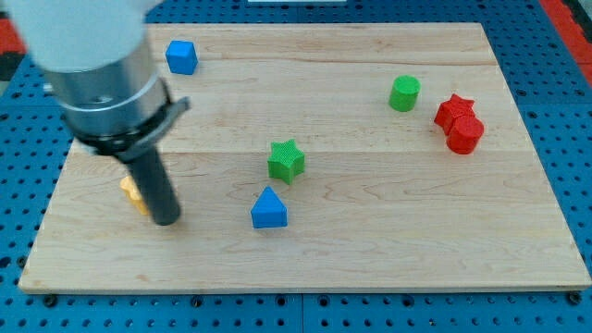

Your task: Move the yellow heart into the yellow hexagon

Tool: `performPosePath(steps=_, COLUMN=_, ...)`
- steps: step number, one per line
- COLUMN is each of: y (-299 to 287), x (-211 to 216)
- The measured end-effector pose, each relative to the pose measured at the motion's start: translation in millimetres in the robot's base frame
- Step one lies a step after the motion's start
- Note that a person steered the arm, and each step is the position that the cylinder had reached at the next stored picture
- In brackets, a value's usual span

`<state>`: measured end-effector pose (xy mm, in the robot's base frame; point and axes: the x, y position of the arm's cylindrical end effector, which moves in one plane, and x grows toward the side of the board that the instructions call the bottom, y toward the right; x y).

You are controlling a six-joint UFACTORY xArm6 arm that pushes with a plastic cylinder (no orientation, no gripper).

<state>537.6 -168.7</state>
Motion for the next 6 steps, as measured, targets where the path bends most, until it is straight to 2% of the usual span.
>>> performPosePath(steps=2, y=-91, x=-78)
performPosePath(steps=3, y=-109, x=-84)
performPosePath(steps=4, y=-102, x=-91)
performPosePath(steps=6, y=-66, x=-142)
